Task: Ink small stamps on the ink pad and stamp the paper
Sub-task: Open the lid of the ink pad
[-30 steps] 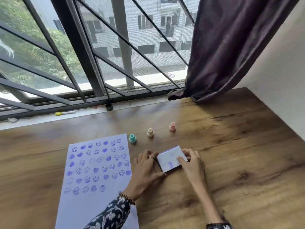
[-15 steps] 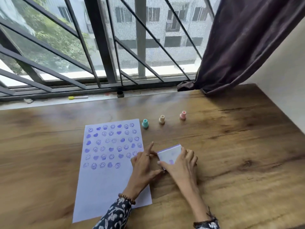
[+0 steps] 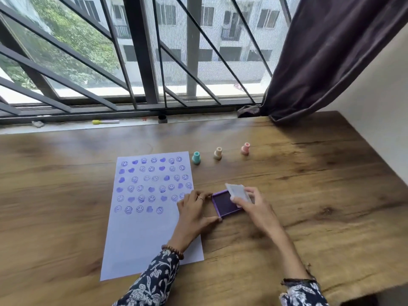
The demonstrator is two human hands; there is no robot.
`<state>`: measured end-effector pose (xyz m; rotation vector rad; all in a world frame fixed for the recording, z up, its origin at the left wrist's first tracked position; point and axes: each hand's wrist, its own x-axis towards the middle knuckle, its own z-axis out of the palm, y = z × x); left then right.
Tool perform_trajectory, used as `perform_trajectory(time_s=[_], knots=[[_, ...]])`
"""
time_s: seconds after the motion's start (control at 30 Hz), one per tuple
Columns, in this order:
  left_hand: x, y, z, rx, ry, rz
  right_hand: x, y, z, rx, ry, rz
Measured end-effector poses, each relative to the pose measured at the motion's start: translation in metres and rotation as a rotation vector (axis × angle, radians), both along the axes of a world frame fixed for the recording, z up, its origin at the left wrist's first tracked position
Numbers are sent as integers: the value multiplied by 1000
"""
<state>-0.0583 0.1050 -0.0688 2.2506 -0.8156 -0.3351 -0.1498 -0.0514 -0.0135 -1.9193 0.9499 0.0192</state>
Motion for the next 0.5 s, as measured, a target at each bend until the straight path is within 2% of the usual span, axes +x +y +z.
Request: perform_trajectory(time_s=[0.07,0.23,0.37,0.5], knots=[[-2,2,-1,-7,9,0,-11,-17,5,112,-73,-25],[-2,9,-2,2,1,19,-21,-49,0,145,-208,-241],[-2,8,-3,13,17,25,-26,-63,-3,-153,-128,-344],[0,11,4,92,120,-13,-33,-57,-10,-442,64,-250]])
